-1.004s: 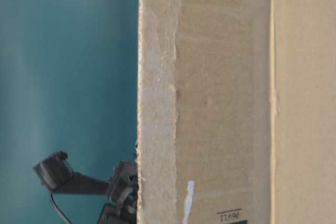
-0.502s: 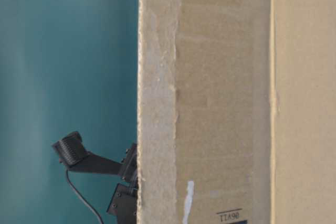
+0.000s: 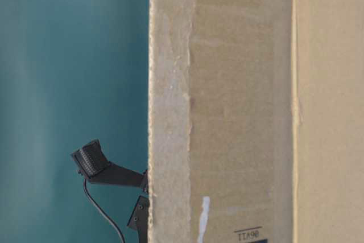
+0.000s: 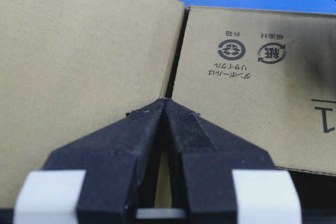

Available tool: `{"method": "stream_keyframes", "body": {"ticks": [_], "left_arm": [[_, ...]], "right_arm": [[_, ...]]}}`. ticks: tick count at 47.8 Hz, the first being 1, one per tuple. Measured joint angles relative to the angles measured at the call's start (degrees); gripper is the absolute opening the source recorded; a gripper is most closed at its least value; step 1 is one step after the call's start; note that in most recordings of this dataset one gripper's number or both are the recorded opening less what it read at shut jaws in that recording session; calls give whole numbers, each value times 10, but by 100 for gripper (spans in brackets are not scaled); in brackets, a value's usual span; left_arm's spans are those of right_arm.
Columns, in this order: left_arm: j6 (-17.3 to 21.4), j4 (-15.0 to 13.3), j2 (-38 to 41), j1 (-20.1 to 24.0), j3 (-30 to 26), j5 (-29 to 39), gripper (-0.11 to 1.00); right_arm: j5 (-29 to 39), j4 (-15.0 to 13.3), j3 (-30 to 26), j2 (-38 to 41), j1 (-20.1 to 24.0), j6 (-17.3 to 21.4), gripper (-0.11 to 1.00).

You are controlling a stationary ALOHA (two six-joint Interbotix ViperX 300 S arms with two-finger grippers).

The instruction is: Close the cardboard box.

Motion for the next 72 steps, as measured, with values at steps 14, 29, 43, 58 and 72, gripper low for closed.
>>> {"method": "stream_keyframes", "body": {"ticks": [14,29,43,58,72], "left_arm": [[-2,1,0,2,0,3,2],[-2,1,0,3,0,4,2],[-3,1,0,4,0,4,2],[-3,1,0,4,1,4,2],[-3,2,0,4,1,4,2]], "right_arm": [[58,0,0,-91,6,0,2],[101,0,-1,-213,91,0,2],[88,-4,4,-221,203,-6,2],[80,-2,13,-158,256,-7,2],[59,3,27,-141,254,-7,2]]}}
